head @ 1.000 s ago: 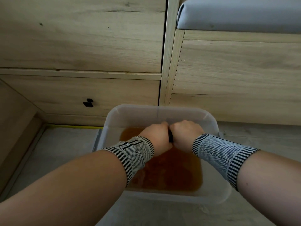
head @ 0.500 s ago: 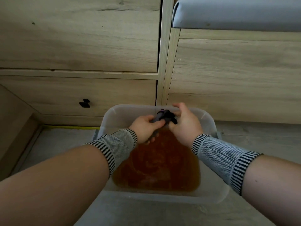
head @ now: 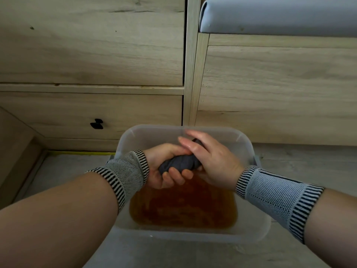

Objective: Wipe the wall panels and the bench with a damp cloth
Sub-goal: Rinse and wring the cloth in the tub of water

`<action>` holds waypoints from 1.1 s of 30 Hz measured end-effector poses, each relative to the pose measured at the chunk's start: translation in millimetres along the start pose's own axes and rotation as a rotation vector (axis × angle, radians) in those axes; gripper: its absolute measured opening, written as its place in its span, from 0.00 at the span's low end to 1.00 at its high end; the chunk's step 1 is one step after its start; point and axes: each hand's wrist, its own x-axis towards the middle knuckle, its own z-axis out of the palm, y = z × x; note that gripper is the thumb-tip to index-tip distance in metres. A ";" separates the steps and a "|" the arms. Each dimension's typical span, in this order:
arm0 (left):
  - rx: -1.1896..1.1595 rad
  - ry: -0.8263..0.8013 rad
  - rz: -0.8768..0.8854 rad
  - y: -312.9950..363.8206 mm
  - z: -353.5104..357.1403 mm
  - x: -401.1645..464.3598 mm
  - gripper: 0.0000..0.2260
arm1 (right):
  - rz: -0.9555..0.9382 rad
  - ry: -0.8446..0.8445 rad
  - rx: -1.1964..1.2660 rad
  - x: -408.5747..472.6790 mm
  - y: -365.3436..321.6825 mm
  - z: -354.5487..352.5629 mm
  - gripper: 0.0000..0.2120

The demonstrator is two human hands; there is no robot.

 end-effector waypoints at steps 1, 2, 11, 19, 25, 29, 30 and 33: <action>0.012 -0.002 -0.008 -1.3 0.2 0.7 0.18 | -0.014 -0.003 -0.018 -0.9 0.2 -0.3 0.42; 0.014 -0.004 -0.013 -2.2 0.9 2.5 0.19 | -0.021 -0.008 -0.028 -0.7 0.8 -0.7 0.41; 0.045 -0.026 -0.001 2.7 5.7 6.7 0.10 | 0.020 -0.077 -0.291 18.9 7.3 -15.8 0.23; 0.507 0.326 0.001 3.5 19.2 18.8 0.11 | 0.090 -0.409 -0.361 21.2 1.0 -20.5 0.11; 0.844 0.562 0.081 0.9 28.2 26.0 0.11 | 0.164 -0.559 -0.417 24.4 -5.0 -20.0 0.12; 1.187 0.711 0.196 1.4 33.6 34.2 0.07 | 0.221 -0.586 -0.418 25.5 -5.2 -18.2 0.13; 1.213 0.744 0.213 -0.5 32.3 36.9 0.11 | 0.238 -0.594 -0.415 25.6 -6.0 -17.0 0.14; 1.222 0.813 0.246 -7.3 25.9 43.5 0.20 | 0.274 -0.611 -0.412 26.1 -7.8 -14.5 0.15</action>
